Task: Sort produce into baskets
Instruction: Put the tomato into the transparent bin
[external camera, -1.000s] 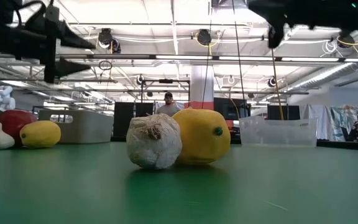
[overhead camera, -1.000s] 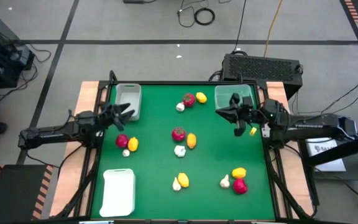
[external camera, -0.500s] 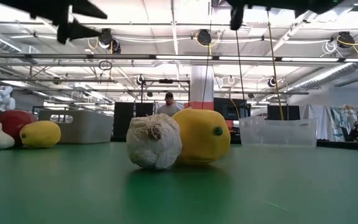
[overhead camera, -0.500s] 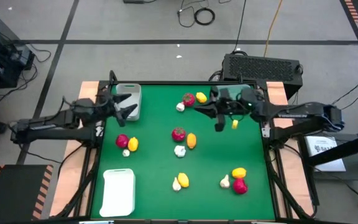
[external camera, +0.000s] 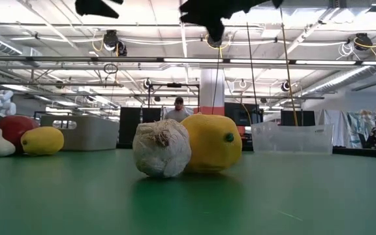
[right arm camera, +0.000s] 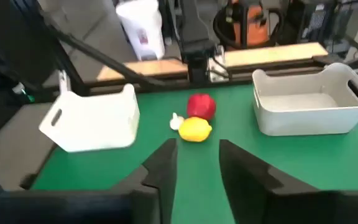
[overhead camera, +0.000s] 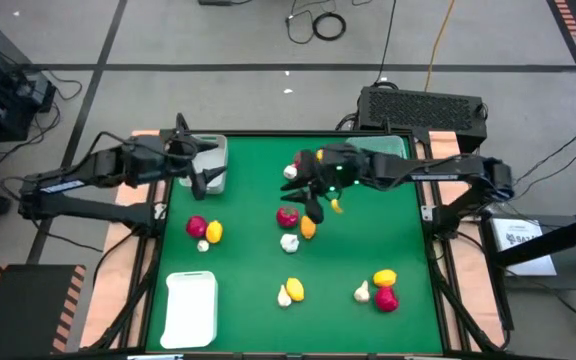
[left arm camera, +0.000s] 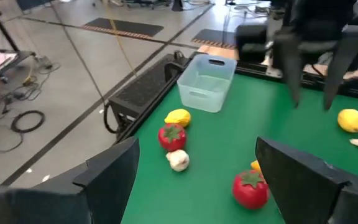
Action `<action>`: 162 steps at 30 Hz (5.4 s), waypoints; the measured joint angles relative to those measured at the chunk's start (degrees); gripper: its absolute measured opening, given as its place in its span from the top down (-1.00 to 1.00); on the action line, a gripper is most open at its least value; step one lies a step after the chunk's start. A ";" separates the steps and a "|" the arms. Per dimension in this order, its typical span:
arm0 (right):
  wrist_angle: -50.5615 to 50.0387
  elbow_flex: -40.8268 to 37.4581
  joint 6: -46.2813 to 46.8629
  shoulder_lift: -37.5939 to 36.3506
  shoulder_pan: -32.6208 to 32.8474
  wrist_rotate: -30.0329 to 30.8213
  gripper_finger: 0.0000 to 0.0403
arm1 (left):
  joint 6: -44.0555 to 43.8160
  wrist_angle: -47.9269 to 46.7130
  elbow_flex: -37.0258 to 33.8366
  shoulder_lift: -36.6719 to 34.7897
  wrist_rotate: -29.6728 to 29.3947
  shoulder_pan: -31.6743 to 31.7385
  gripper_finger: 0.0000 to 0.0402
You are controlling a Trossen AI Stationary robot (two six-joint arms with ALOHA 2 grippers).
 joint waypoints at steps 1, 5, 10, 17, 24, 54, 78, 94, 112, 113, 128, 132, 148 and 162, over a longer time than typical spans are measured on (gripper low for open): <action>-0.35 0.81 -0.67 1.11 0.12 0.17 0.35 | 0.52 0.01 0.28 0.44 0.71 0.00 -0.64; -0.82 3.46 -1.32 4.99 0.23 0.21 0.15 | 0.54 -1.71 0.28 2.00 1.16 0.01 -0.64; -4.61 6.08 1.26 9.96 0.20 0.25 -0.13 | 0.33 -6.18 0.28 4.12 2.53 0.01 -0.64; -12.40 8.97 5.70 15.29 0.20 0.46 -0.50 | 0.24 -9.67 0.25 6.43 2.75 0.02 -0.64; -16.37 9.76 6.34 18.05 0.20 0.56 -0.77 | 0.50 -10.08 0.24 7.80 4.81 0.02 -0.64; -20.61 9.67 1.71 27.35 1.13 12.57 -0.82 | 0.27 -12.32 -11.78 1.06 3.39 0.01 -0.64; -22.26 10.67 3.63 29.67 1.18 12.41 -0.46 | 0.25 -9.67 -11.78 1.10 2.94 0.02 -0.64; -63.90 30.76 1.13 29.08 -9.00 18.34 -0.49 | 1.89 -8.77 -11.78 1.14 2.38 3.04 -0.64; -58.38 7.13 -2.39 4.87 -27.93 18.71 -0.50 | -3.77 -1.98 -11.76 1.82 3.03 5.87 -0.64; -56.94 4.41 -2.13 2.93 -28.87 18.50 -0.50 | -4.44 -1.43 -11.76 2.04 3.12 6.02 -0.64; -43.87 -11.24 -8.45 -3.81 -34.60 21.27 -0.58 | -20.87 12.81 -11.74 9.87 -1.05 7.67 -0.64; -41.52 -11.36 -10.63 -2.68 -35.20 21.24 -0.58 | -30.10 13.34 -11.74 12.52 -1.02 7.55 -0.64; -38.46 -11.29 -19.08 -1.67 -35.18 21.28 -0.61 | -43.29 14.89 -11.74 15.15 5.48 7.38 -0.64; -38.71 -9.28 -12.69 -1.19 -35.18 21.48 -0.97 | -32.91 8.71 -11.74 15.11 12.01 7.37 -0.64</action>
